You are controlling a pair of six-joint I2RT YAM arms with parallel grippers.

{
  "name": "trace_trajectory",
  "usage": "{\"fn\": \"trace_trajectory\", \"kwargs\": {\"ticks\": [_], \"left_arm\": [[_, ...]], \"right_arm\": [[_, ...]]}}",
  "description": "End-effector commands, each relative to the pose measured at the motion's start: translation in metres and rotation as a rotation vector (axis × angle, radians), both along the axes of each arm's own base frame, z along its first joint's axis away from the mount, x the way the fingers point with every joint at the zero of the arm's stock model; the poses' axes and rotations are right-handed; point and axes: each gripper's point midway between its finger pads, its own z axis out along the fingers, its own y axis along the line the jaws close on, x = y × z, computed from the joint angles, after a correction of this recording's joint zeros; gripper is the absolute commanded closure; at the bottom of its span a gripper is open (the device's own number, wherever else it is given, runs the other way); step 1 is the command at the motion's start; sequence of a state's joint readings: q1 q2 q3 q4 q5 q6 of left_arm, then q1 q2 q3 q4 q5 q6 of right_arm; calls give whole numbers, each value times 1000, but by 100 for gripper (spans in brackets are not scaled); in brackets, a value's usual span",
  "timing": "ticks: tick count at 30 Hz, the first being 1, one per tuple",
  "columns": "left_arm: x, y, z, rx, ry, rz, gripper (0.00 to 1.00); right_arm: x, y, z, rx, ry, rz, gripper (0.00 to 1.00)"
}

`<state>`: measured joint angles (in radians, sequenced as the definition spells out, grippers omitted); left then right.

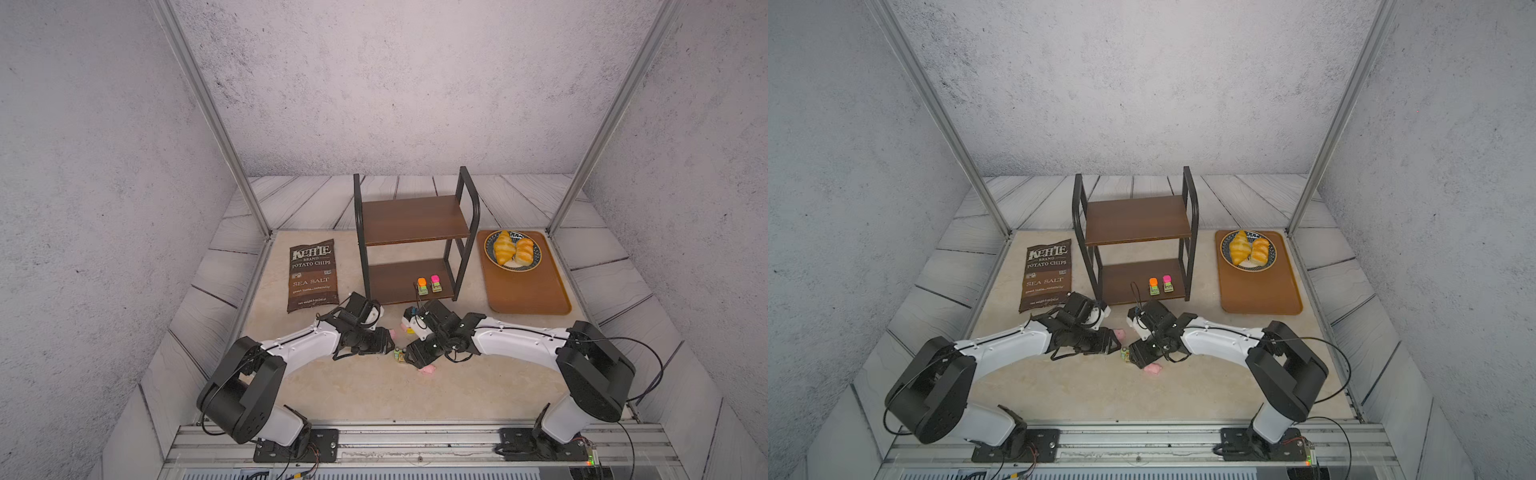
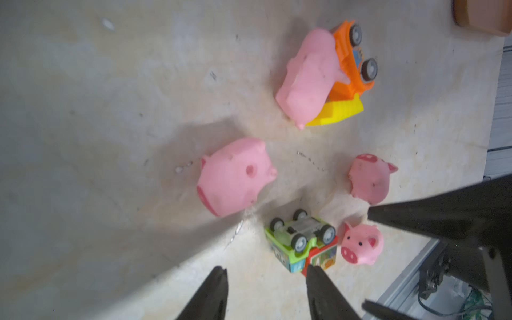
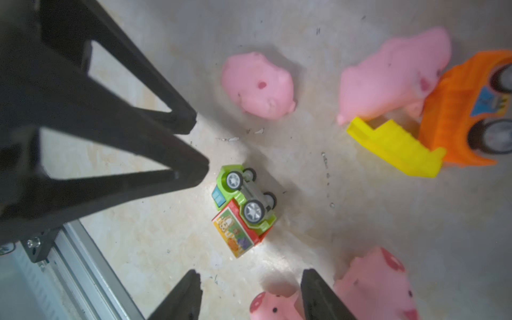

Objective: Organize plastic toys on shelves
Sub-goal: Adjust the plastic toy at the center of the board.

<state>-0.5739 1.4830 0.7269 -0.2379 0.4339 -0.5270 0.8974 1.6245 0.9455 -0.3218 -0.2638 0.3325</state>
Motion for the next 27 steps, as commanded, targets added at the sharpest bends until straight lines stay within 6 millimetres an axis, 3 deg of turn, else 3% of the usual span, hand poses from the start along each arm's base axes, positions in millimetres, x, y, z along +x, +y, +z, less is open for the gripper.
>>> {"fn": "trace_trajectory", "kwargs": {"ticks": [1,10,18,27], "left_arm": [[9,-4,-2,22,-10,6,46],[6,-8,-21,73,28,-8,50],[-3,-5,-27,91,42,-10,63],[-17,-3,-18,52,42,-26,71]], "right_arm": [[-10,-5,1,-33,-10,35,41],[-14,7,-12,-45,7,41,57],[-8,6,-29,-129,1,25,59],[13,-6,-34,-224,-74,-63,63]]}}
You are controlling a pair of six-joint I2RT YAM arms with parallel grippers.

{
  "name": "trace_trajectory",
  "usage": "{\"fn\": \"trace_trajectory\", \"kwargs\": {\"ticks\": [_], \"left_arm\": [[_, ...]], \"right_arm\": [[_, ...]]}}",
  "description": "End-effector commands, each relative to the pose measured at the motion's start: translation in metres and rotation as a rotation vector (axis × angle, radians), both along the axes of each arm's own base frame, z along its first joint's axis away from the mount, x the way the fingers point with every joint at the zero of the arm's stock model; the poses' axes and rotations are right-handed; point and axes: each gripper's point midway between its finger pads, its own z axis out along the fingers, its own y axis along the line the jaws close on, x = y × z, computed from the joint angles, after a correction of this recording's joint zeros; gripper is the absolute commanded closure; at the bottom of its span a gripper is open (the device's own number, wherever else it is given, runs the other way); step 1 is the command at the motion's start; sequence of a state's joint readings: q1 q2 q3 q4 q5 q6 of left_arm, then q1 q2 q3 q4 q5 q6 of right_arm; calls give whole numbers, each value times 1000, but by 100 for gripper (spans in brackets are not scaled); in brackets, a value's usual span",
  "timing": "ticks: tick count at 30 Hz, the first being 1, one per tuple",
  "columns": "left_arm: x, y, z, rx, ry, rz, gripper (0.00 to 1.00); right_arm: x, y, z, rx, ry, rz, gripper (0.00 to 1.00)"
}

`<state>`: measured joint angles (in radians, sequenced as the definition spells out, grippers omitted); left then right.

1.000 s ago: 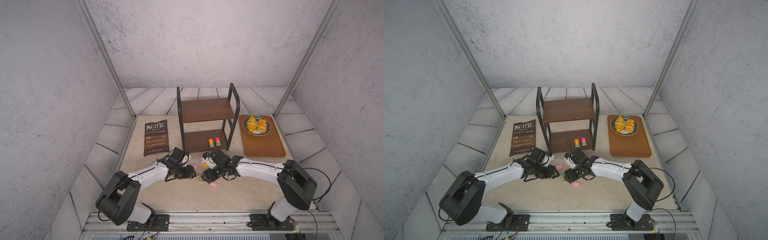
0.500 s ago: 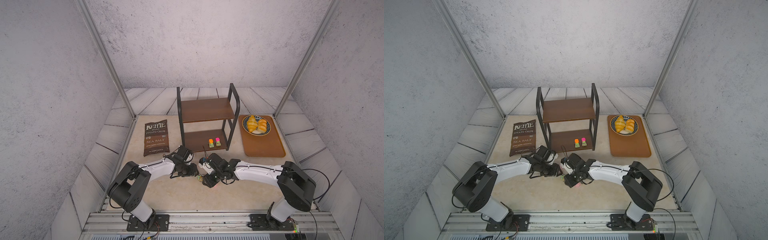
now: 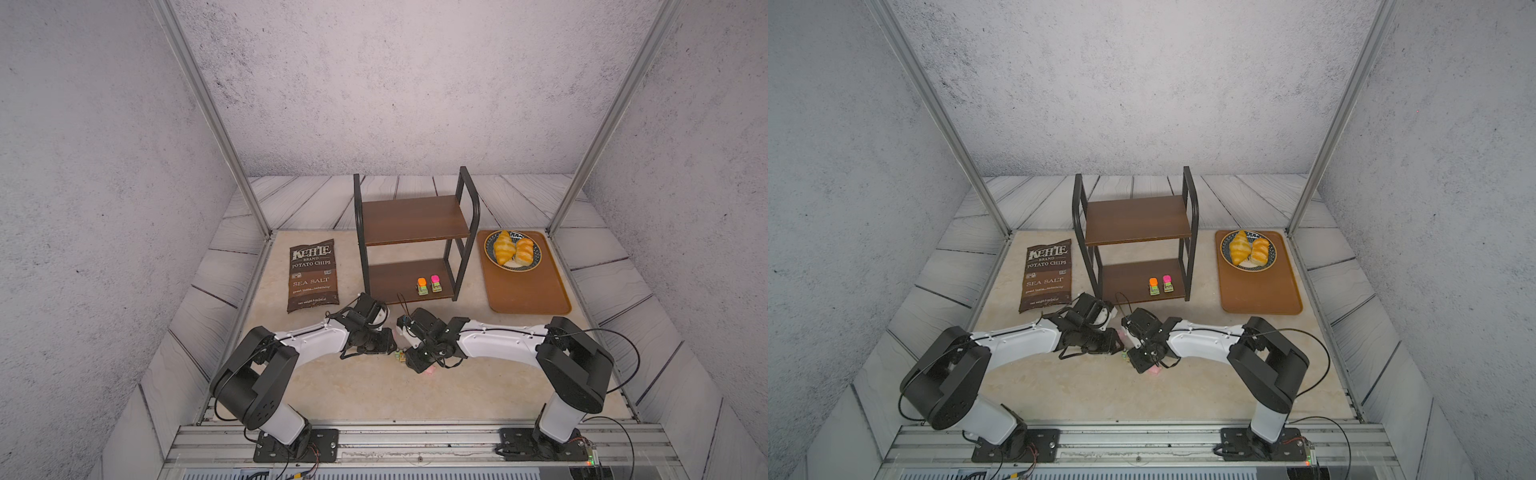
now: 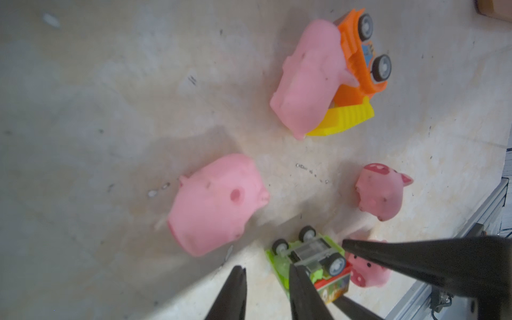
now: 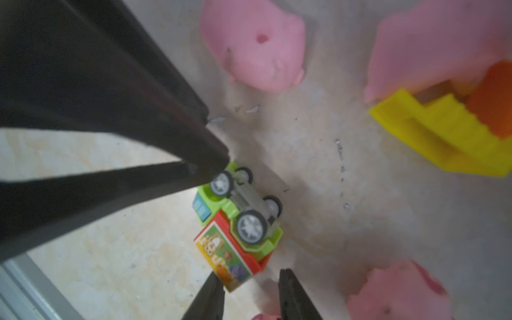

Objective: Organize plastic toys on shelves
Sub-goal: Adjust the plastic toy at the center of the board.

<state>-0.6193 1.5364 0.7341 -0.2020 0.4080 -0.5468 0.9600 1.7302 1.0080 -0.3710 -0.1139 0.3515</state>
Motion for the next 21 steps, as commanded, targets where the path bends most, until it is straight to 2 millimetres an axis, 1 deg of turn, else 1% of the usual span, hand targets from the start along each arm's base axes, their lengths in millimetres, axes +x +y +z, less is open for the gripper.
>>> {"fn": "trace_trajectory", "kwargs": {"ticks": [1,6,9,12,14,16,21], "left_arm": [[-15,9,-5,28,36,-10,71],[-19,7,7,-6,21,-27,71],[-18,9,13,-1,3,-22,71],[-14,13,18,13,-18,-5,66],[-12,13,21,17,-30,-3,59],[-11,8,22,-6,-34,-21,57],[-11,-5,18,-54,-17,-66,60]], "right_arm": [[12,-8,-8,-81,-38,-52,63],[21,-10,-10,-115,-64,-84,63],[24,-13,-10,-132,-80,-97,63],[26,-14,-9,-134,-87,-106,63],[25,-13,-9,-132,-83,-103,63],[26,-12,-9,-128,-87,-106,63],[29,-9,-11,-117,-93,-120,65]]}}
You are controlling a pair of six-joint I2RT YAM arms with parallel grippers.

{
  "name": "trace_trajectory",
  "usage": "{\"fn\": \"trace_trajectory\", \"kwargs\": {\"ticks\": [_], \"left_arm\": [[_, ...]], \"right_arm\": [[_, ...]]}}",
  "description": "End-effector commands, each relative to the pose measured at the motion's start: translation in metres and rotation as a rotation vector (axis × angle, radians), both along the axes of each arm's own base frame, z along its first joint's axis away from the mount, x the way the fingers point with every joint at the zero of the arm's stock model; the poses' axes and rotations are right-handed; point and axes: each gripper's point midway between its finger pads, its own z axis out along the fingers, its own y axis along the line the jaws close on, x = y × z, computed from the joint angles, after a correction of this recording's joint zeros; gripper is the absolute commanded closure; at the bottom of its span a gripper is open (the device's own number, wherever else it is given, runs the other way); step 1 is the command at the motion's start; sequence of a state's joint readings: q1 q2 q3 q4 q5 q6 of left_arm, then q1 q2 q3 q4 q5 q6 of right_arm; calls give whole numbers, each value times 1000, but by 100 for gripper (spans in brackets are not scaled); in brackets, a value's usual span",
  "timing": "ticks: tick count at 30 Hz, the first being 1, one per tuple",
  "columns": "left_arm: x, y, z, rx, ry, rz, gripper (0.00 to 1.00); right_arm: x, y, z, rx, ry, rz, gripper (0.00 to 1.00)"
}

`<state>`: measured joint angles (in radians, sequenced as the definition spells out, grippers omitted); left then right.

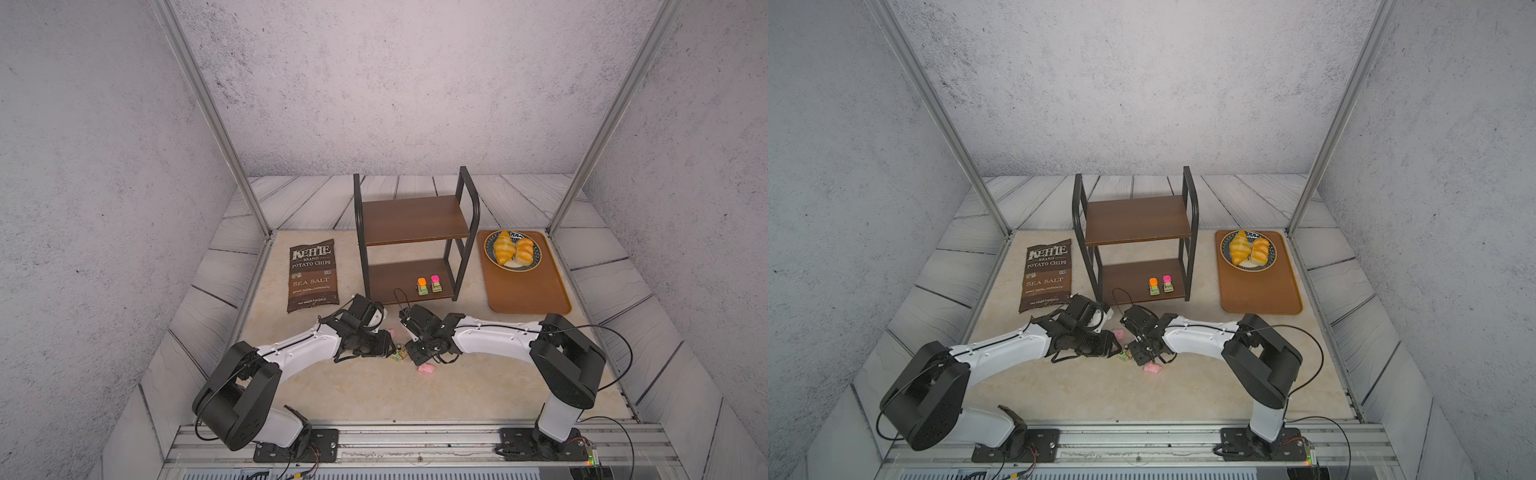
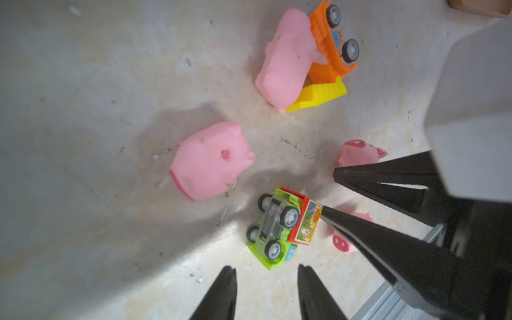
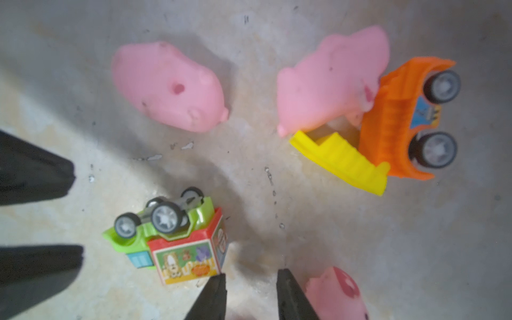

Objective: Organize plastic toys on shelves
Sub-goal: Adjust the plastic toy at the center of the board.

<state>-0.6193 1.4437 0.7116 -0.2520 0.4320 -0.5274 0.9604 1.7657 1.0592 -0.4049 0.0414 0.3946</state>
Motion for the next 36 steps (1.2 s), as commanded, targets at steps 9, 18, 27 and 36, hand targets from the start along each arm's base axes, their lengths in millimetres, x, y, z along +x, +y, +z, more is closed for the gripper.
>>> {"fn": "trace_trajectory", "kwargs": {"ticks": [9,18,27,36], "left_arm": [[3,-13,-10,-20,19,-60,74],[-11,-24,3,-123,22,-104,74],[-2,-9,-2,-17,-7,-53,75],[-4,-12,-17,-15,35,-65,81]], "right_arm": [[7,2,-15,-35,-5,-29,66],[8,3,-16,-39,-9,-25,65],[9,1,-12,-47,-19,-28,65],[9,1,-7,-35,-25,-28,64]]}}
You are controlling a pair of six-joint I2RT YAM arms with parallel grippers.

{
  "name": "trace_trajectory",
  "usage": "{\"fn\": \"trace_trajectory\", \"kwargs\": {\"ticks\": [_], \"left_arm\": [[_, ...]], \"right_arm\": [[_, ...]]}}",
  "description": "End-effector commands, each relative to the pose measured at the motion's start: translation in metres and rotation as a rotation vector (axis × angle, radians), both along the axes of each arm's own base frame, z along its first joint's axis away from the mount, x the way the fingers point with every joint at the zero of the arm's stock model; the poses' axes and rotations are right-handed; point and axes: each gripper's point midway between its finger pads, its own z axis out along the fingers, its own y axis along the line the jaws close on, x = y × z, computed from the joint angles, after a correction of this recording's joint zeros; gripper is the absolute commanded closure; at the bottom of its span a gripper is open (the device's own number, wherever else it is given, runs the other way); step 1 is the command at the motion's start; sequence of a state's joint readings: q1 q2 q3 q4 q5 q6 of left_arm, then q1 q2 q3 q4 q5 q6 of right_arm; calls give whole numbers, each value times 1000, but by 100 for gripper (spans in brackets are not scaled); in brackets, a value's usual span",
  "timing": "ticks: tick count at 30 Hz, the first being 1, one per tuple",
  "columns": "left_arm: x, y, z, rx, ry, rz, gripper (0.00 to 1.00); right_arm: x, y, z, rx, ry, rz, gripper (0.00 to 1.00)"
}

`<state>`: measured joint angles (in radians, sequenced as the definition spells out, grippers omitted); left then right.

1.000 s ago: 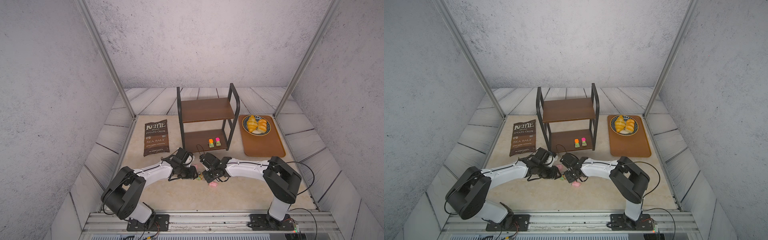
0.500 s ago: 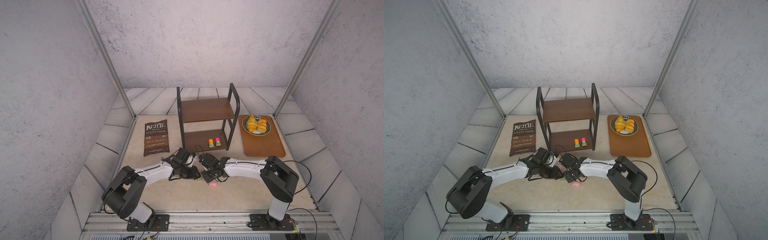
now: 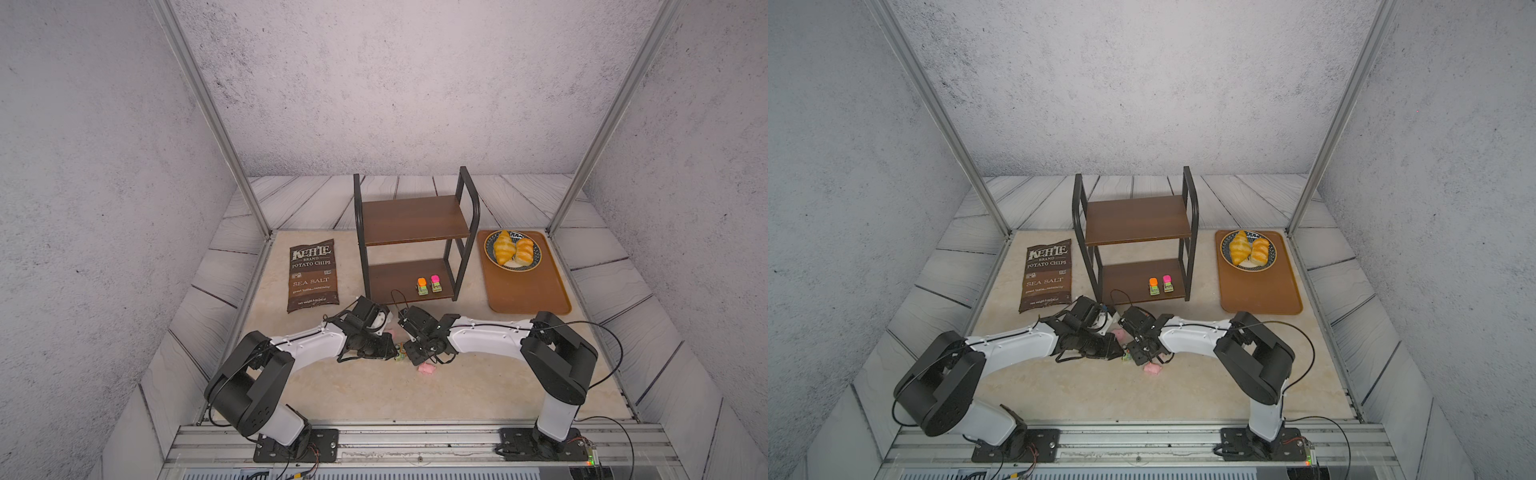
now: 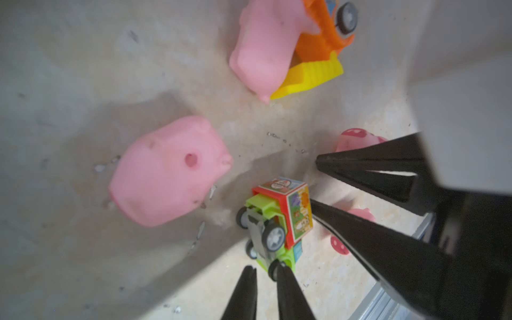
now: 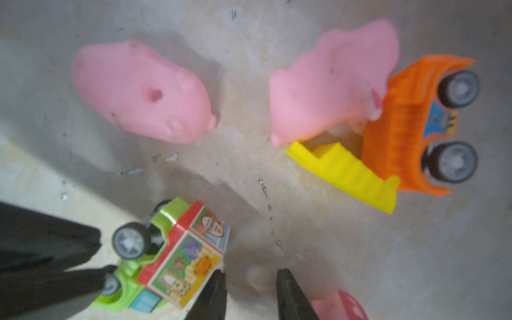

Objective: Organize plastic toys on shelves
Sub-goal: Adjust the plastic toy at the center of the board.

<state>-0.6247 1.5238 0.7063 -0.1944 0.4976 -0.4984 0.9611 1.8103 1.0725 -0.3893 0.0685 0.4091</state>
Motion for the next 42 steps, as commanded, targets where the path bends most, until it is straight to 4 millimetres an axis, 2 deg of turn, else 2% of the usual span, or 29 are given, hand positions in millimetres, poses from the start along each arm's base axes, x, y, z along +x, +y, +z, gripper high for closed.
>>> {"fn": "trace_trajectory", "kwargs": {"ticks": [1,3,5,12,19,25,30,36,42], "left_arm": [[2,1,-4,29,-5,1,82],[3,10,-9,80,-9,26,91],[3,20,-15,133,-9,52,95],[-6,35,-25,174,-1,92,96],[-11,32,-26,146,13,70,95],[-7,33,-10,142,-24,79,93],[1,58,8,196,-88,157,90],[4,82,18,197,-115,234,87],[5,89,21,197,-125,252,87]], "right_arm": [[3,1,5,-8,-18,-5,64],[3,0,7,-4,-20,-6,63],[2,0,11,7,-24,-6,63],[1,0,34,65,-51,-6,57],[-7,8,44,129,-21,14,48],[-16,25,48,228,25,49,36],[-14,40,45,269,44,48,28],[-6,55,35,255,38,39,26],[0,62,24,199,16,28,24]]}}
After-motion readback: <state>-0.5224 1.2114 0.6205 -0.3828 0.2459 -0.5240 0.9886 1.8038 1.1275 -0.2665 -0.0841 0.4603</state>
